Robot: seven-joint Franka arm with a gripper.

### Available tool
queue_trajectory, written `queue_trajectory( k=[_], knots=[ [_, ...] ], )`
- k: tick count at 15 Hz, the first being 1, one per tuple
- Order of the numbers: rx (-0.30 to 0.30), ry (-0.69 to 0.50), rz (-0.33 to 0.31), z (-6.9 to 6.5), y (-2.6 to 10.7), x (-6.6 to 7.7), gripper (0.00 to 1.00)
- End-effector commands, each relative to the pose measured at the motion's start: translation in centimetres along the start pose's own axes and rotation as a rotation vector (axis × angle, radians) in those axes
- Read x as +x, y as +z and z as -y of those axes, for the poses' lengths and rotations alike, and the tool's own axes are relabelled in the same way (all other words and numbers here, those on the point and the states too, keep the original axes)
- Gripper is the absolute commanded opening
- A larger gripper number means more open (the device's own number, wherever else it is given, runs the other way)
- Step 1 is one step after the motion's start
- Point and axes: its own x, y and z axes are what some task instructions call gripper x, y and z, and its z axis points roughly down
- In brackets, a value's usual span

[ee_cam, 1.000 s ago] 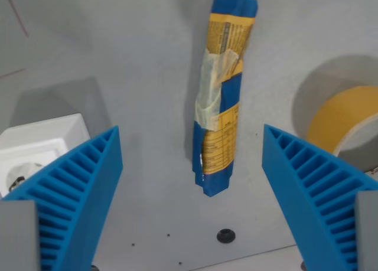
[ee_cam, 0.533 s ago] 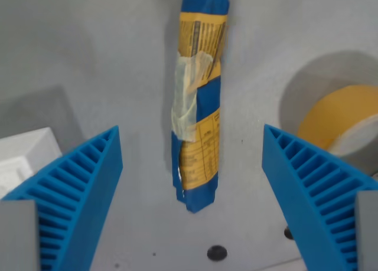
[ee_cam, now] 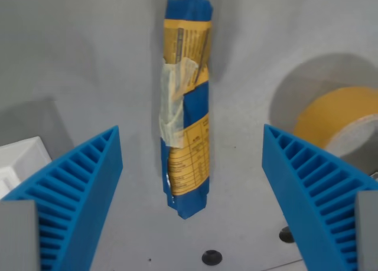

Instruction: Pick up the blue bag

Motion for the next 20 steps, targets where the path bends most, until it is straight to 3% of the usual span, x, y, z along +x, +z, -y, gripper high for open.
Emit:
queue_trajectory(
  k=[1,8,13,14,20],
  knots=[
    [0.053,0.039,-0.117,-0.3,0.8,-0.7,1.00],
    [0.045,0.029,-0.093,-0.2,0.6,-0.3,1.00],
    [0.050,0.027,-0.104,-0.1,3.1,-0.5,1.00],
    [0.052,0.026,-0.108,0.0,3.6,-0.3,0.00],
    [0.052,0.026,-0.108,0.0,3.6,-0.3,0.00]
  ],
)
